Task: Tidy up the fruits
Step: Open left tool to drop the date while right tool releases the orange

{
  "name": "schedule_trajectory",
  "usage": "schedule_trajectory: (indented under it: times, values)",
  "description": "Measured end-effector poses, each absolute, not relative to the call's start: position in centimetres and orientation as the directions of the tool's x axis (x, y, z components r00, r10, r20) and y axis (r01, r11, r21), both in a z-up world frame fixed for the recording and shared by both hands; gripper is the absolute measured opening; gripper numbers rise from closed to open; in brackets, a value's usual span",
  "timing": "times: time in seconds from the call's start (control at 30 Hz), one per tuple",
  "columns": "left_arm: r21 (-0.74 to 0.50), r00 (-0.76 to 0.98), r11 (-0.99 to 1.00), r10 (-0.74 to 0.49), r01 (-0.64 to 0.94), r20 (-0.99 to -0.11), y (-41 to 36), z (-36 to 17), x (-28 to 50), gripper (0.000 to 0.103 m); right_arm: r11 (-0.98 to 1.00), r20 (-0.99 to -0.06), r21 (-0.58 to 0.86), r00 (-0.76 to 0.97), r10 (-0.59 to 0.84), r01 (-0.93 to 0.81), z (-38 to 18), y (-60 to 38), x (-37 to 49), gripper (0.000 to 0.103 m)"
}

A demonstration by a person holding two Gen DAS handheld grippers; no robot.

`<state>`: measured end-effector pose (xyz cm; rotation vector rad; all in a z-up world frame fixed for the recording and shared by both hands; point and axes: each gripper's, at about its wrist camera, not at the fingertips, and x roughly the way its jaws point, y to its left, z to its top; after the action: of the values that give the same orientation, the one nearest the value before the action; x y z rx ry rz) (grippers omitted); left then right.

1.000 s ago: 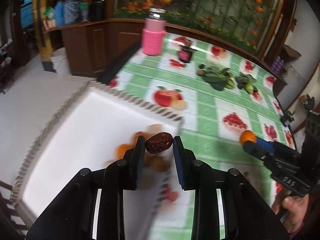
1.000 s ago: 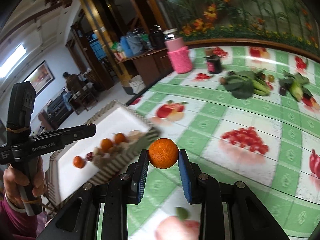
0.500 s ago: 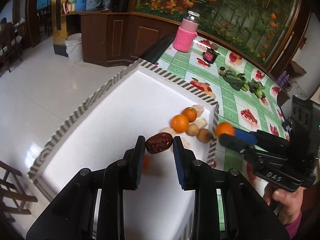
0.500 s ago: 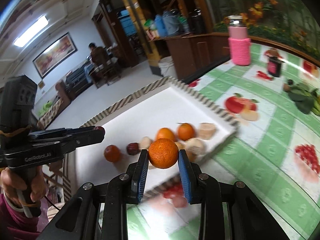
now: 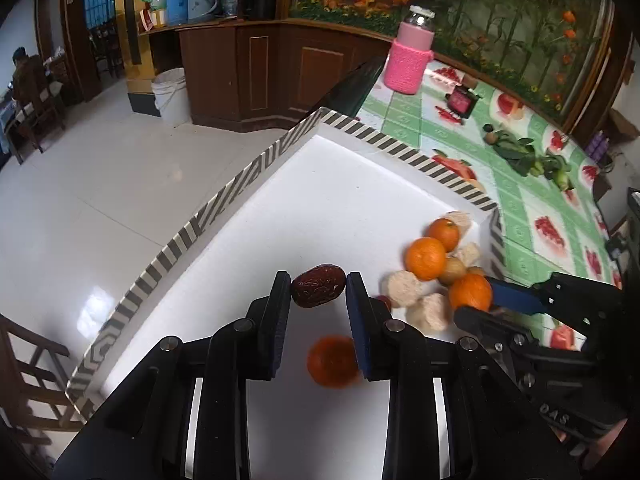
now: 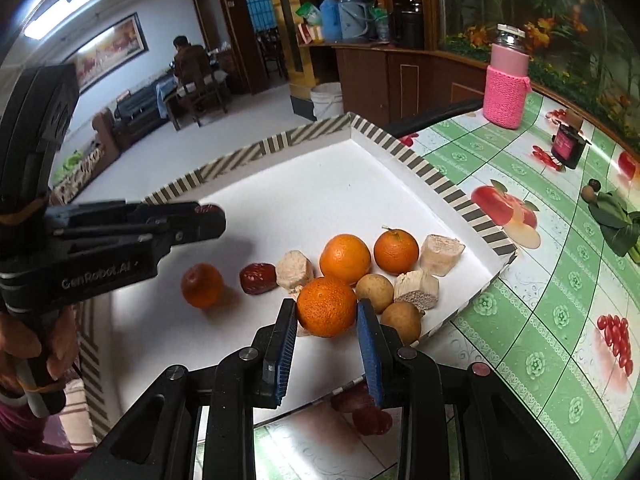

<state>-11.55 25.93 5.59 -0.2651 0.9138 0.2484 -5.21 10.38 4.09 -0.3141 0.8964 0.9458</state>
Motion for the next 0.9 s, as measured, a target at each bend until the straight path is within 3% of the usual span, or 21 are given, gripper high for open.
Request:
schedule_trajectory:
  times: [0.43,0.5,0.6,0.9]
  values:
    - [-0.08,0.504,0.926,0.126,-0.368,-0.854,26.6,3.4,-9.9,0.029,0.602,-0.766,0.179,0.274,0.582,-0.778,3.1,10.1,-4.4,0.031]
    - [-0.063,0.501,0.925,0.145,-0.375,-0.853,26.6,3.5,-9.9,0.034,0.603,-0.765,0.172,0.28,0.58,-0.779,3.3,10.1,-4.5,0.031]
    - [-0.047,0.502,0.922,0.166,-0.384,-0.849,26.6,3.6,-10.1,0.055,0.606,-0.749,0.177,0.294,0.595,-0.776,3.8,9.5,-4.8,0.031]
    - [0.026,0.559,0.914,0.271,-0.406,-0.784,24.7,4.9,-11.9,0.056,0.617,-0.693,0.23,0.318,0.647,-0.753,4.5,8.1,-5.6,0.031]
